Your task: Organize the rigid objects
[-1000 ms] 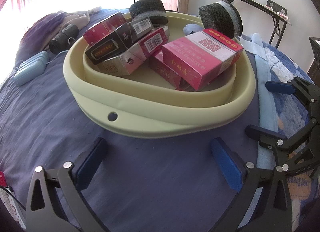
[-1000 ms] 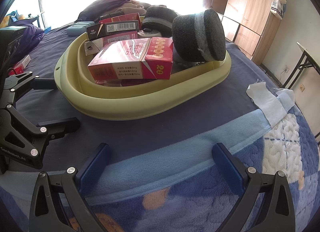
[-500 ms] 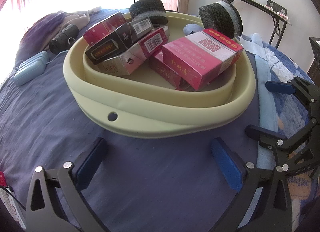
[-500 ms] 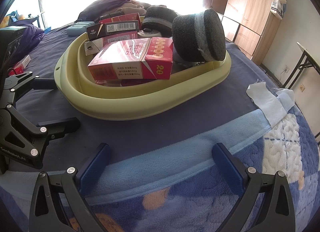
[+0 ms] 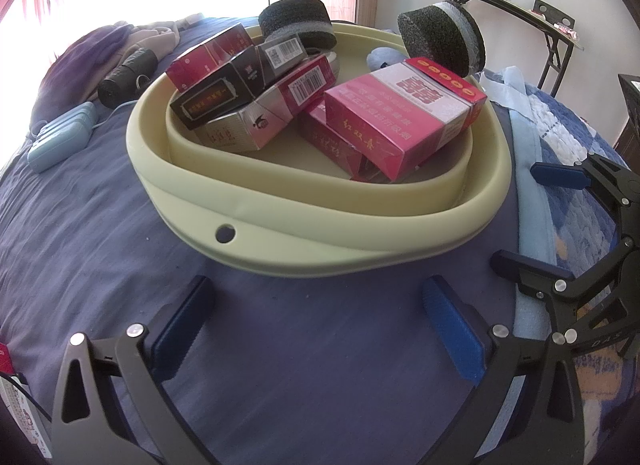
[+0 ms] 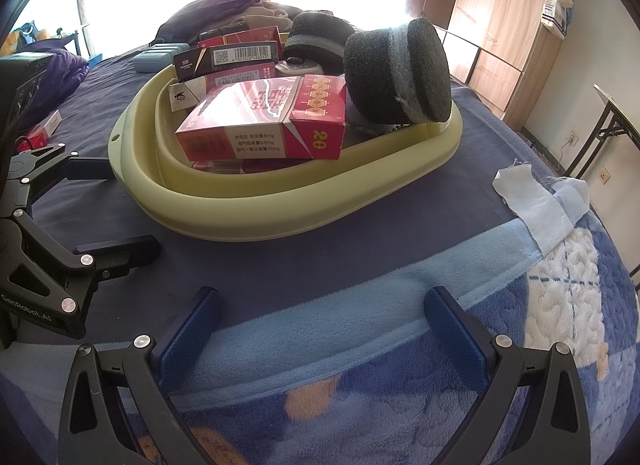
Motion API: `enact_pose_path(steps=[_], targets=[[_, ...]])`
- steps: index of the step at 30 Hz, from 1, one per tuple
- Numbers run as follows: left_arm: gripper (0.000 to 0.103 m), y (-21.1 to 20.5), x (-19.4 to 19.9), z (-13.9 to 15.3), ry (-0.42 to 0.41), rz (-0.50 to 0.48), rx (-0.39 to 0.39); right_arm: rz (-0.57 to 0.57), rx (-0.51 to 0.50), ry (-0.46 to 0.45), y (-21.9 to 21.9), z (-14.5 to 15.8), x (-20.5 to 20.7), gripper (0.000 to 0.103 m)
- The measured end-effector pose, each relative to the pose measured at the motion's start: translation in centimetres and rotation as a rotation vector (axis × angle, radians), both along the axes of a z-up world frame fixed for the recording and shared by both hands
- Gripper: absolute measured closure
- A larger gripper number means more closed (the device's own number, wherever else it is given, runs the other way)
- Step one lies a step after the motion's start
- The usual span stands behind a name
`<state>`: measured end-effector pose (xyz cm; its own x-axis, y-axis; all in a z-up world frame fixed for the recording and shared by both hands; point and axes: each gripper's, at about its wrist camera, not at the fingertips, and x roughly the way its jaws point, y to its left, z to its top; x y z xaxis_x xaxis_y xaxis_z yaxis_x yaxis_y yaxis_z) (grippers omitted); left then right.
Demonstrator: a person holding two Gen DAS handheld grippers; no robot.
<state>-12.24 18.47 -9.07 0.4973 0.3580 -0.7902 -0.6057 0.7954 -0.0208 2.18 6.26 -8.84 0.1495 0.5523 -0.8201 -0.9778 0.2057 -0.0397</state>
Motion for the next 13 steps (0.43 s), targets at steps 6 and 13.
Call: enact_pose_path(steps=[6, 13], targets=[[0.0, -0.07, -0.16, -0.02, -0.002, 0.0, -0.003, 0.0, 0.0, 0.0, 0.0, 0.01, -0.07, 0.0], [0.0, -0.21, -0.04, -0.24, 0.001, 0.0, 0.002, 0.0, 0.0, -0.001, 0.0, 0.0, -0.07, 0.0]])
